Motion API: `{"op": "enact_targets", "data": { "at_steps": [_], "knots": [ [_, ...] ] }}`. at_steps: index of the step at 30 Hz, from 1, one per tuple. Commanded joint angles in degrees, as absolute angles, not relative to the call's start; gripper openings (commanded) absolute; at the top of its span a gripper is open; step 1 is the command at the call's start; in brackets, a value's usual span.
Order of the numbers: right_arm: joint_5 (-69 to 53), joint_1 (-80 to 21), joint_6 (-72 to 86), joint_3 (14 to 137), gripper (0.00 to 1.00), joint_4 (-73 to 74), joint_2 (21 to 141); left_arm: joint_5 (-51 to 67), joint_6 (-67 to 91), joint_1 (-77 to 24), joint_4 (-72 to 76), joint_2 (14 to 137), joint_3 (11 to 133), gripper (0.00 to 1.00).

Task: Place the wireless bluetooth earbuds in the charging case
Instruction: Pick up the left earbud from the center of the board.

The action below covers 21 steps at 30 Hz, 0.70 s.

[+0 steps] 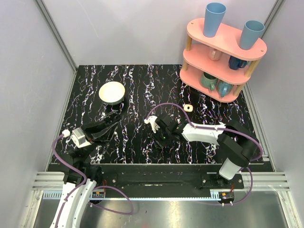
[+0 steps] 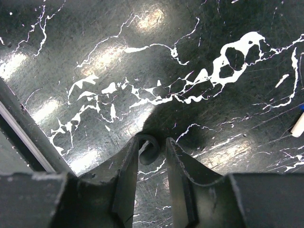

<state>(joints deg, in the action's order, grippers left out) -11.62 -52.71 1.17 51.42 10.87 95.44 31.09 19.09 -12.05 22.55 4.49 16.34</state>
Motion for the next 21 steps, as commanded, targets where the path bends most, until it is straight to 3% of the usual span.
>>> {"op": "enact_targets", "data": {
  "at_steps": [1, 21],
  "knots": [
    [-11.60, -52.38, -1.23, 53.09, 0.35, 12.83, 95.54, 30.50, 18.98, -11.69, 24.35, 4.31, 16.88, 0.06],
    [-10.28, -52.47, -0.70, 53.00, 0.35, 11.33, 94.66, 30.41, 19.07, -11.69, 24.35, 4.39, 16.87, 0.05]
  ]
}}
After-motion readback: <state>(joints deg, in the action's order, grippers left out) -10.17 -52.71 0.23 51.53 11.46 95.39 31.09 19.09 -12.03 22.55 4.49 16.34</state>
